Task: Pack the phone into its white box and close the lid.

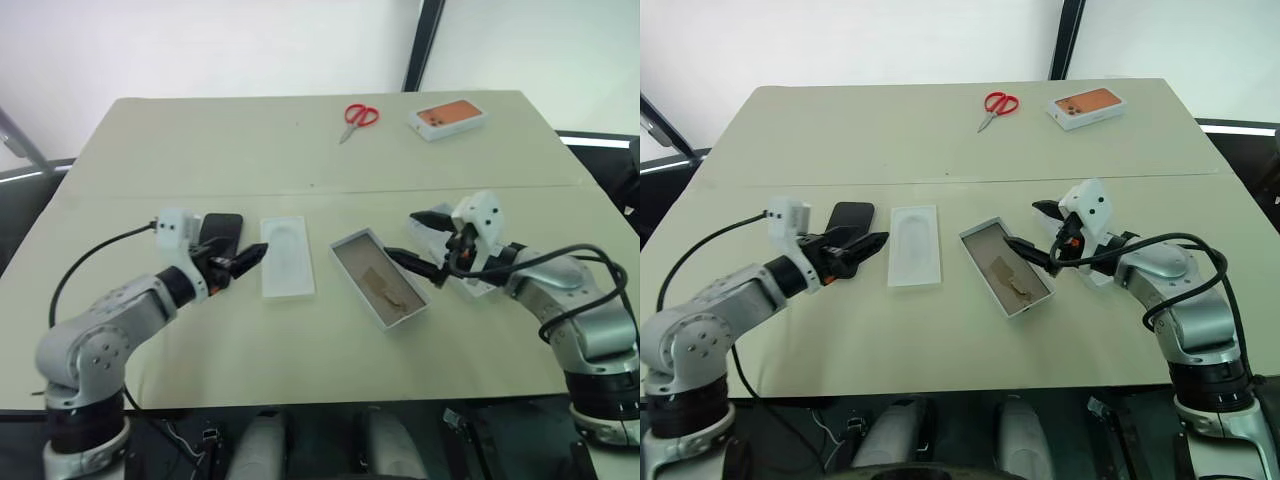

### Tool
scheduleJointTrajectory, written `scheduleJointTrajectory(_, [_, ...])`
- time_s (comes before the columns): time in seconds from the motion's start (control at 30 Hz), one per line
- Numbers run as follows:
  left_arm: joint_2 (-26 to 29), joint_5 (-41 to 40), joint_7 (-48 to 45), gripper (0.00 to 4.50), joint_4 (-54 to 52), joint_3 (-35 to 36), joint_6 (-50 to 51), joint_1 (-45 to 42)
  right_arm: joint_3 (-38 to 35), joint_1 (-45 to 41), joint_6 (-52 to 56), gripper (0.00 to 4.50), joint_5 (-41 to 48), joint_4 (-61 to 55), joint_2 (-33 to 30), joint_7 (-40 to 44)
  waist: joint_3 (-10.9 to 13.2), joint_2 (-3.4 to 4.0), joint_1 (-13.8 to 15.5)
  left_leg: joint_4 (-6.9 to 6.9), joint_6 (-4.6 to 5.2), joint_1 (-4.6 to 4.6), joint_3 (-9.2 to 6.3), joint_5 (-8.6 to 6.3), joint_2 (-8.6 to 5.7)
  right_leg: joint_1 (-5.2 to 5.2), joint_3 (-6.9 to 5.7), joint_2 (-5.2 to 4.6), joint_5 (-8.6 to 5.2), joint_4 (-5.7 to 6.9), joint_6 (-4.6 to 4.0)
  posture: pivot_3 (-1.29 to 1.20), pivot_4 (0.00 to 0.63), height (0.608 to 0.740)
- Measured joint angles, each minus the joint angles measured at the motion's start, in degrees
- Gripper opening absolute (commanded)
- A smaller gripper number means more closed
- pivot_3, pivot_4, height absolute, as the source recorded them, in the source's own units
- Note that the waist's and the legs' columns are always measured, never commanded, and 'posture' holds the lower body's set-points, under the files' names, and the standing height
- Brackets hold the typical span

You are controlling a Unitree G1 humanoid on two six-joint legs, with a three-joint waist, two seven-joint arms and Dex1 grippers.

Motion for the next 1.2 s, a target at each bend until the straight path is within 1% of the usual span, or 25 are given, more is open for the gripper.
scheduleJointTrajectory(0.07, [-2.14,-1.35,3.86,4.45,1.07,1.22,3.20,-1.60,-0.12,0.94,0.33,4.50,0.04,-0.48,-0.09,0.03,0.00,-0.01,-0.11,0.02,0.00,0.00,0.00,0.00,0.00,0.00,0.00,0.03,0.00,0.02,0.00,0.00,0.150,0.740])
scheduleJointTrajectory(0.27, [-5.01,-1.36,11.22,4.45,4.20,2.24,10.55,-4.84,-1.01,2.29,0.56,4.50,0.04,-1.02,-0.42,-0.15,0.01,-0.01,-0.01,0.08,0.00,-0.01,-0.01,0.00,-0.01,0.00,0.00,0.05,0.00,0.02,0.00,0.00,0.150,0.740])
scheduleJointTrajectory(0.4, [-6.60,-1.20,13.42,4.45,5.93,3.71,14.78,-6.20,-1.29,2.86,0.89,4.50,0.06,-1.40,-0.65,-0.28,0.01,-0.01,0.00,0.08,0.00,-0.01,-0.01,0.00,-0.02,0.00,0.00,0.05,0.00,0.03,0.00,0.00,0.150,0.740])
scheduleJointTrajectory(0.5, [-10.62,-1.22,14.65,4.45,8.85,5.60,19.78,-9.52,-1.33,3.09,1.08,4.50,0.05,-2.14,-1.03,-0.16,0.02,-0.03,0.25,0.16,0.00,-0.04,-0.04,0.00,-0.07,0.06,-0.04,0.02,-0.01,0.01,0.01,0.00,0.150,0.740])
scheduleJointTrajectory(0.6, [-12.83,-1.23,15.76,4.45,10.24,6.46,22.02,-11.78,-0.71,3.50,1.08,4.50,-0.15,-3.74,-2.31,0.96,0.02,-0.04,0.19,0.17,0.00,-0.04,-0.04,0.00,-0.08,0.06,-0.04,0.02,-0.01,0.00,0.01,0.00,0.150,0.740])
scheduleJointTrajectory(0.67, [-13.37,-1.22,15.90,4.45,10.94,6.78,22.02,-12.14,0.39,4.81,0.93,4.50,-0.38,-4.94,-3.51,2.25,0.01,-0.05,0.13,0.17,-0.01,-0.04,-0.05,0.00,-0.08,0.06,-0.05,0.03,-0.01,0.01,0.01,0.00,0.150,0.740])
scheduleJointTrajectory(0.77, [-13.38,-0.97,16.46,3.63,11.85,7.81,22.02,-12.52,2.23,6.56,0.97,4.50,-0.28,-6.74,-3.82,3.54,0.01,-0.04,-0.05,0.17,-0.01,-0.02,-0.05,0.01,-0.06,0.05,-0.04,0.04,-0.01,0.02,0.01,0.00,0.150,0.740])
scheduleJointTrajectory(0.83, [-13.38,-0.51,16.93,2.70,12.69,8.31,22.02,-12.53,2.88,6.79,1.00,4.50,-0.17,-7.91,-3.82,4.03,0.01,-0.05,-0.01,0.17,-0.02,-0.02,-0.05,0.01,-0.06,0.05,-0.04,0.04,-0.01,0.02,0.01,0.00,0.150,0.740])
scheduleJointTrajectory(0.87, [-13.38,-0.29,17.01,2.09,12.81,8.56,22.02,-12.53,2.93,6.79,0.99,4.50,-0.17,-8.35,-3.85,4.16,0.02,-0.06,0.05,0.17,-0.02,-0.02,-0.05,0.01,-0.06,0.06,-0.04,0.03,-0.01,0.02,0.01,0.00,0.150,0.740])
scheduleJointTrajectory(1.0, [-13.27,0.06,17.29,0.10,13.20,8.99,22.02,-12.75,3.91,6.79,1.00,4.50,-0.15,-8.94,-4.26,4.72,0.02,-0.06,0.25,0.18,-0.02,-0.03,-0.06,0.01,-0.07,0.07,-0.04,-0.01,-0.01,0.01,0.01,0.00,0.150,0.740])
scheduleJointTrajectory(1.03, [-13.31,0.05,17.26,0.04,13.20,9.06,22.02,-12.83,3.99,6.79,1.00,4.50,-0.13,-8.95,-4.27,4.80,0.02,-0.06,0.27,0.18,-0.02,-0.03,-0.06,0.01,-0.08,0.07,-0.04,-0.02,-0.01,0.00,0.01,0.00,0.150,0.740])
scheduleJointTrajectory(1.2, [-13.75,0.10,17.24,0.04,13.20,10.21,22.03,-13.59,3.99,6.86,0.93,4.50,-0.31,-8.95,-4.59,5.11,0.02,-0.07,0.17,0.18,-0.02,-0.03,-0.06,0.01,-0.07,0.06,-0.04,0.00,-0.01,0.00,0.01,0.00,0.150,0.740])
